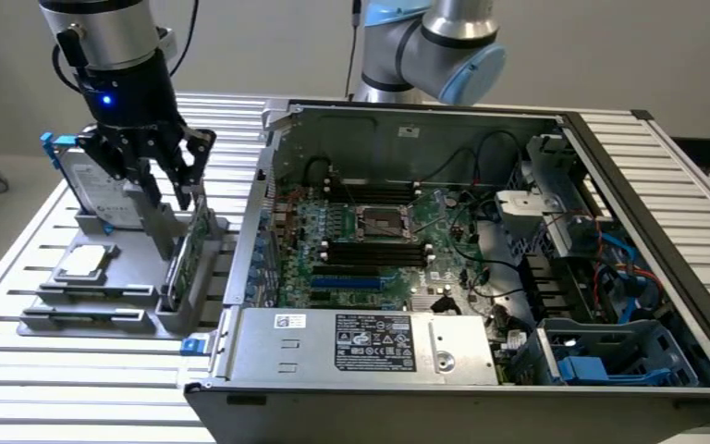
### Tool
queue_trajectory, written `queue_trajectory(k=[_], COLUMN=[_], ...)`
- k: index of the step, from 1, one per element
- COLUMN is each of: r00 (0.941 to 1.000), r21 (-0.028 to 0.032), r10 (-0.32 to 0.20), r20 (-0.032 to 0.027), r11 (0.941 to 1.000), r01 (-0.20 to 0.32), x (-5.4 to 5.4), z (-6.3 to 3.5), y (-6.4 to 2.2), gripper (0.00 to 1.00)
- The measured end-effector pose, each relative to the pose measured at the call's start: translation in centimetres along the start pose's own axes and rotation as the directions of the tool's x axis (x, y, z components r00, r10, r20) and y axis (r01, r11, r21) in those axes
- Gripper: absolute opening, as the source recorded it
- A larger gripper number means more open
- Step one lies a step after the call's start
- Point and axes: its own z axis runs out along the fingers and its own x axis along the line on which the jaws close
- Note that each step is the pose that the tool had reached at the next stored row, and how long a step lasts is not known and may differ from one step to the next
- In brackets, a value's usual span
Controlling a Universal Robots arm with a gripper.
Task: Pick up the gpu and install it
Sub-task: 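Pick up the gpu and move the gpu toward the slot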
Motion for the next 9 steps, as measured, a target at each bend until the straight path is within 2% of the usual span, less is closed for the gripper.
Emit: queue_trajectory(k=[9], r00=[1.0], r21=[0.0001], r10=[-0.003], r20=[0.0], r11=[1.0], r01=[0.003], x=[0.0], z=[1.65], y=[-0.4], gripper=[0.42])
